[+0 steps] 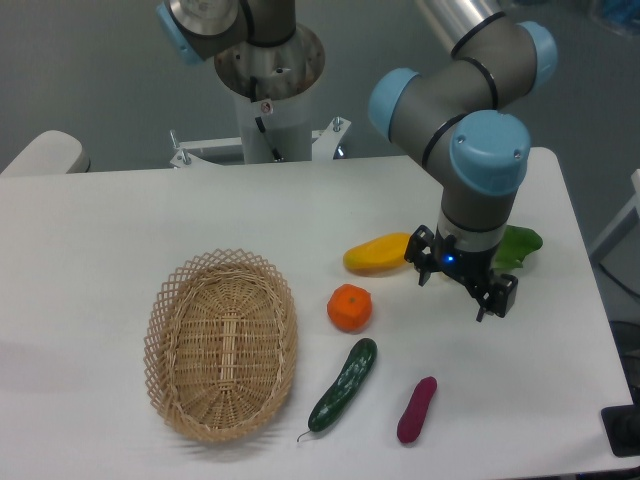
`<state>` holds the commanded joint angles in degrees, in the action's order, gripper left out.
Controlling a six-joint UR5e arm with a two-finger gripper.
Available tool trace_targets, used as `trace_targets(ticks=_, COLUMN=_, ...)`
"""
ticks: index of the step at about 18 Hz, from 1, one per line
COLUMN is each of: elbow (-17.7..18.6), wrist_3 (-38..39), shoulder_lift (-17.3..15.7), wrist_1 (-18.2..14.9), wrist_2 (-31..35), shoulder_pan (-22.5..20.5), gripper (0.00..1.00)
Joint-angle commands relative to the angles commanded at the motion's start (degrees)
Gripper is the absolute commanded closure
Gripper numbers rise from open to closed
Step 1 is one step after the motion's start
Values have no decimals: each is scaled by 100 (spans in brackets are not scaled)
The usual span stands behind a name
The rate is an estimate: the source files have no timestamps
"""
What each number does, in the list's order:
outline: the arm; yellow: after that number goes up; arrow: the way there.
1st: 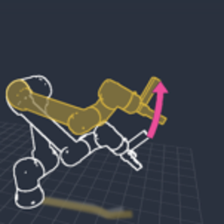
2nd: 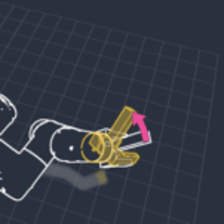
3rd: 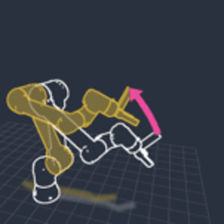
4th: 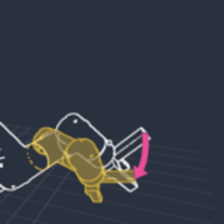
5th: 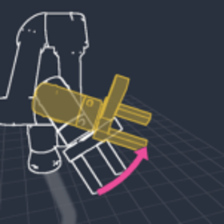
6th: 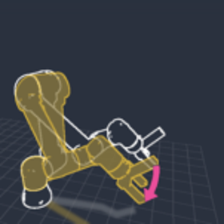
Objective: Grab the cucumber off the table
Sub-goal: 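Move the open gripper down toward the green cucumber beside the orange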
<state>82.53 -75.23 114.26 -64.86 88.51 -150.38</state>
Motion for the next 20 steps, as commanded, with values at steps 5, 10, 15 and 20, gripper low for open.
trace_targets(ticks=5, elbow=44, wrist_3=78, shoulder_lift=26, wrist_1=26, wrist_2=9, shoulder_pan=52, gripper=1)
trace_targets(ticks=10, elbow=132, wrist_3=412, shoulder_lift=97, wrist_1=35, wrist_2=9, shoulder_pan=166, gripper=0)
trace_targets(ticks=15, elbow=202, wrist_3=1378, shoulder_lift=351, wrist_1=192, wrist_2=0, shoulder_pan=430, gripper=0)
trace_targets(ticks=20, elbow=211, wrist_3=2319, shoulder_lift=773, wrist_1=571, wrist_2=-9, shoulder_pan=720, gripper=0)
